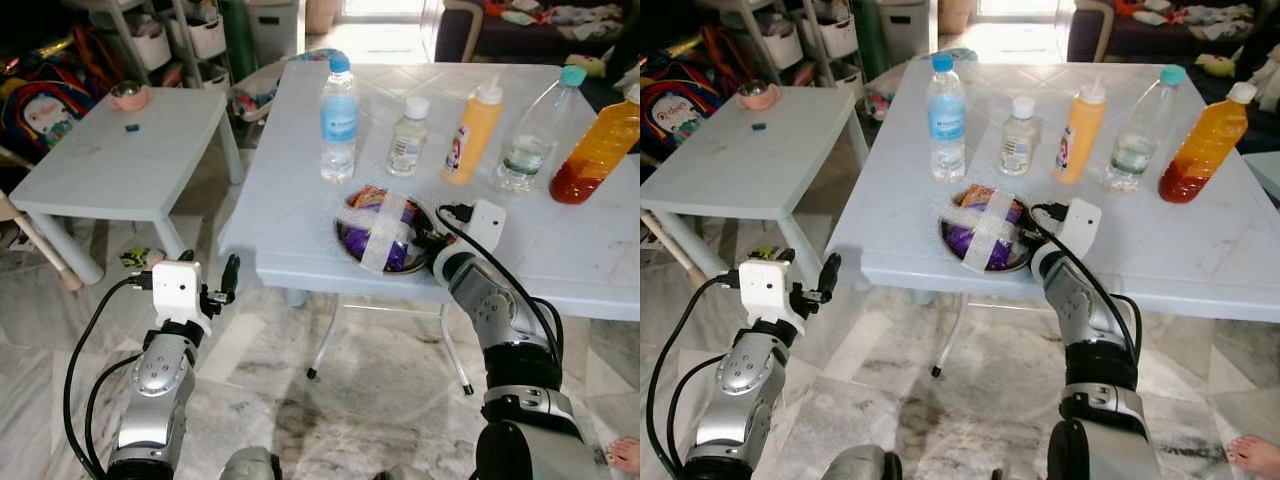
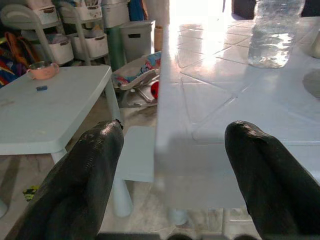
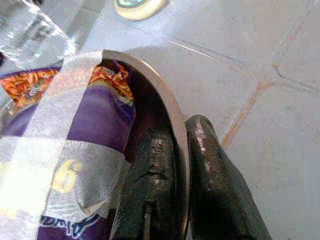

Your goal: Restocking fridge

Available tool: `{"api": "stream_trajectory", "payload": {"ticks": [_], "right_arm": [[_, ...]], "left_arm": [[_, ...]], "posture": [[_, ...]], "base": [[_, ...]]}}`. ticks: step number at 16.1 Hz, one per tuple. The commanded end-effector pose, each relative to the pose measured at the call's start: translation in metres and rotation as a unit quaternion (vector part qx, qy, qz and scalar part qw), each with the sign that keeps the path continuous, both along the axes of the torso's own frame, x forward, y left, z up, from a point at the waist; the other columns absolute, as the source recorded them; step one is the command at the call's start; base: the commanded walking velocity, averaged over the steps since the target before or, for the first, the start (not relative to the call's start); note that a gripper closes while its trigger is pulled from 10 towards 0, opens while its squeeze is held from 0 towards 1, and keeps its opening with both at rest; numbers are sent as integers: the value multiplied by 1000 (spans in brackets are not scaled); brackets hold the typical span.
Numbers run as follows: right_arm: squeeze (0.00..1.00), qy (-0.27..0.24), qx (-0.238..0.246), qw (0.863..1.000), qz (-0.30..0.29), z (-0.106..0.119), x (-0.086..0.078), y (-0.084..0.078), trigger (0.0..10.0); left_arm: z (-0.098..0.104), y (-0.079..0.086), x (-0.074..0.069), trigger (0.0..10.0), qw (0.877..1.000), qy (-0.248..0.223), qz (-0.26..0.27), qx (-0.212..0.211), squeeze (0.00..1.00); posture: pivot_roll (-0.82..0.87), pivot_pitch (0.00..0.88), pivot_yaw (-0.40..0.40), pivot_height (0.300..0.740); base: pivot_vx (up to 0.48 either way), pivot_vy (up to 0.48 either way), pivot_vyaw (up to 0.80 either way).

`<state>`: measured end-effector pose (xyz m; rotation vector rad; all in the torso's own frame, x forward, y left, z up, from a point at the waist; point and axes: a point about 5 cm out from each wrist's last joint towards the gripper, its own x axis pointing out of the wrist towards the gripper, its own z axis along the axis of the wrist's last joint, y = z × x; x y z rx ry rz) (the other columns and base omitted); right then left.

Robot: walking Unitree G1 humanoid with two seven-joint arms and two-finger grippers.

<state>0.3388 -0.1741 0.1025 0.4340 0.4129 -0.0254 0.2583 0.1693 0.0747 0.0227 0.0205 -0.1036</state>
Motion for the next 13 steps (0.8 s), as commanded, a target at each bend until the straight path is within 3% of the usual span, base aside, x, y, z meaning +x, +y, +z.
{"api": "stream_trajectory", "payload": {"ticks": [1, 5, 8, 13], "right_arm": [[0, 28, -4, 1000, -7, -11, -6, -1, 0], [0, -17, -49, 999, 18, -5, -8, 8, 0], [0, -46, -86, 995, 36, -9, -19, 17, 0], [0, -64, -83, 994, 22, -12, -24, 16, 0]], "left_arm": [[1, 2, 1, 10000, 1000, -2, 2, 6, 0], [-12, 8, 0, 10000, 998, 42, 36, 4, 0], [-14, 9, -1, 10000, 998, 48, 35, 5, 0], [-16, 14, 1, 10000, 998, 52, 31, 15, 0]], "posture": [[76, 0, 37, 740], [68, 0, 32, 740], [69, 0, 32, 740], [62, 0, 35, 740]], "base": [[0, 0, 0], [0, 0, 0], [0, 0, 0], [-273, 0, 0]]}}
